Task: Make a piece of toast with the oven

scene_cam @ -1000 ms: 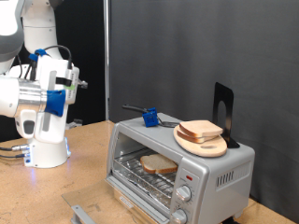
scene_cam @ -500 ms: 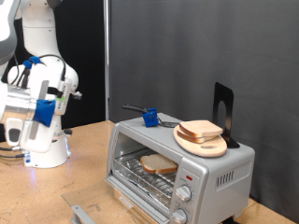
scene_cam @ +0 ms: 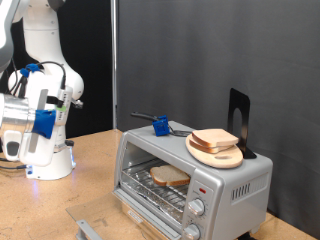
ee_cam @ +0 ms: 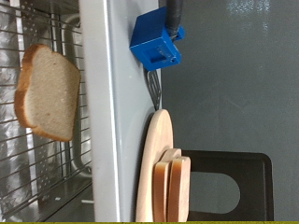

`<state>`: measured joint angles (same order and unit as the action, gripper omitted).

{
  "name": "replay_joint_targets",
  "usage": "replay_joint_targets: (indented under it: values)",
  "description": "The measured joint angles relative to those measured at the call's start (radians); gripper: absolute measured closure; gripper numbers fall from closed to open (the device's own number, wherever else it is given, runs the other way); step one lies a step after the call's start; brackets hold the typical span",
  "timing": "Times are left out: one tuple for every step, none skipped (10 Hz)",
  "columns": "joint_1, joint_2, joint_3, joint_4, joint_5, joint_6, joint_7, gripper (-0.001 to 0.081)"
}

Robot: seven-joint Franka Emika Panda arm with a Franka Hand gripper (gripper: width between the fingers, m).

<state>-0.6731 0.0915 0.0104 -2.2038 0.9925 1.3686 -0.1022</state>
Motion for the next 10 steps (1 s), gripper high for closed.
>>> replay_joint_targets:
  values:
    - [-0.009,0.03,-0.007,0.006,0.0,0.001,-0.049,0.0124]
    - [-0.017,0.065,-0.013,0.012,-0.007,0.016,-0.101,0.0124]
    - [-0.021,0.101,-0.015,0.016,-0.014,0.044,-0.144,0.0124]
    - [-0.021,0.134,-0.015,0.017,-0.028,0.078,-0.176,0.0124]
    - [-0.02,0.161,-0.014,0.016,-0.045,0.113,-0.199,0.0124]
    - [-0.016,0.186,-0.012,0.011,-0.065,0.152,-0.218,0.0124]
    - [-0.011,0.207,-0.01,0.003,-0.082,0.189,-0.232,0.0124]
    - [-0.005,0.224,-0.008,-0.008,-0.094,0.225,-0.247,0.0124]
    - [-0.001,0.238,-0.007,-0.021,-0.1,0.26,-0.269,0.0124]
    - [0.001,0.253,-0.006,-0.032,-0.102,0.289,-0.288,0.0124]
